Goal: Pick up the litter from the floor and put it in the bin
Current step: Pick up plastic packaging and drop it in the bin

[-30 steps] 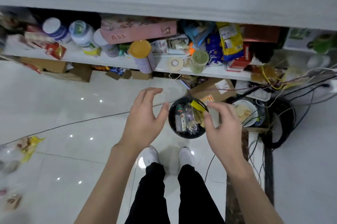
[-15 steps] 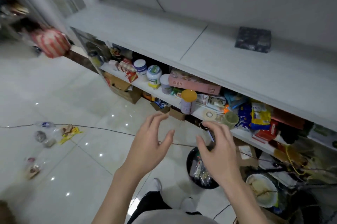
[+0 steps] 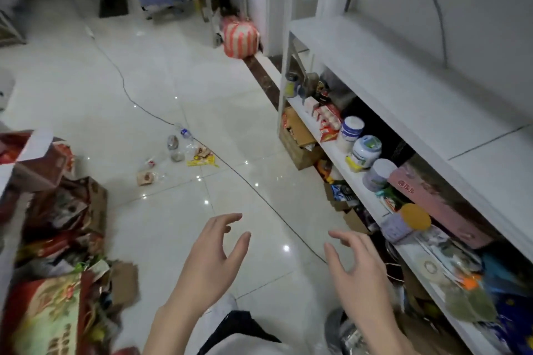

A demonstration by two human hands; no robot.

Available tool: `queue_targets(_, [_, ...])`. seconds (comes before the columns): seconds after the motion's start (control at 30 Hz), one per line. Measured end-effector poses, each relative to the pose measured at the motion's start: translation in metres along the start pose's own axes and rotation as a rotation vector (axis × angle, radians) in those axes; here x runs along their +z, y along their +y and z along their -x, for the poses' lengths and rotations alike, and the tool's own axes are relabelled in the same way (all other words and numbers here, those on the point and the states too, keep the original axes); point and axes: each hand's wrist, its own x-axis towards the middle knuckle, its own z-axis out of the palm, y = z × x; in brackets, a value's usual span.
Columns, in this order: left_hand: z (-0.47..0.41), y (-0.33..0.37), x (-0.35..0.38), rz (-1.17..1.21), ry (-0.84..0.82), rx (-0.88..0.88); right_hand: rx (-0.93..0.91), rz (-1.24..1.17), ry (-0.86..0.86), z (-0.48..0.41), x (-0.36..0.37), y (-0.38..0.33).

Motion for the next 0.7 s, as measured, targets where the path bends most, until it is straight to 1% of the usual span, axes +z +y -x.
queue_targets(0.1, [-0.01, -0.028, -0.032, 0.009, 0.027, -0.054, -0.013, 0.006, -0.075, -0.023, 0.041, -0.028])
queue_targets(0.27, [-0.034, -0.075, -0.085, -0.006, 0.073, -0.112, -0.089, 0.028, -0.131, -0.062, 0.11, -0.082])
queue_targets(0.4, [-0.052, -0.113, -0.127, -0.034, 0.122, -0.168, -0.112, 0.033, -0.233, -0.085, 0.162, -0.121])
queue_targets(0.53, [-0.067, -0.146, -0.161, -0.021, 0.202, -0.266, -0.131, 0.033, -0.339, -0.106, 0.206, -0.147])
queue_targets(0.7, [-0.096, -0.174, -0.182, -0.024, 0.248, -0.384, -0.159, 0.09, -0.437, -0.152, 0.248, -0.164])
